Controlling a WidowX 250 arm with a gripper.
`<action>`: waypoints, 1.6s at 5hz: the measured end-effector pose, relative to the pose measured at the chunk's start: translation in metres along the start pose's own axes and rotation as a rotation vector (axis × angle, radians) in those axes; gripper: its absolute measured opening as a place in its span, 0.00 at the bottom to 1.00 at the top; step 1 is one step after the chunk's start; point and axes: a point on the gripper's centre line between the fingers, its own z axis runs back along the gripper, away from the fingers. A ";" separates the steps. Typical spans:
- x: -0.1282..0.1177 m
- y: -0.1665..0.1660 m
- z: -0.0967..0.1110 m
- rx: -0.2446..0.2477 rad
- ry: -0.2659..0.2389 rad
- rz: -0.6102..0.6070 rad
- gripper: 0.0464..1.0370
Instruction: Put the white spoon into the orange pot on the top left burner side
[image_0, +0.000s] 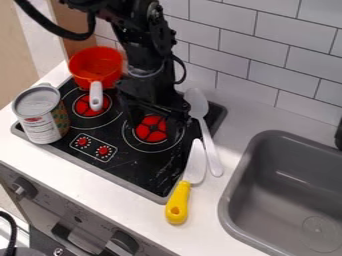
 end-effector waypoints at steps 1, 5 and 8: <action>-0.005 -0.001 -0.006 -0.006 0.026 0.015 0.96; 0.046 -0.053 -0.020 -0.029 -0.096 0.391 0.96; 0.055 -0.055 -0.051 0.030 -0.073 0.424 0.96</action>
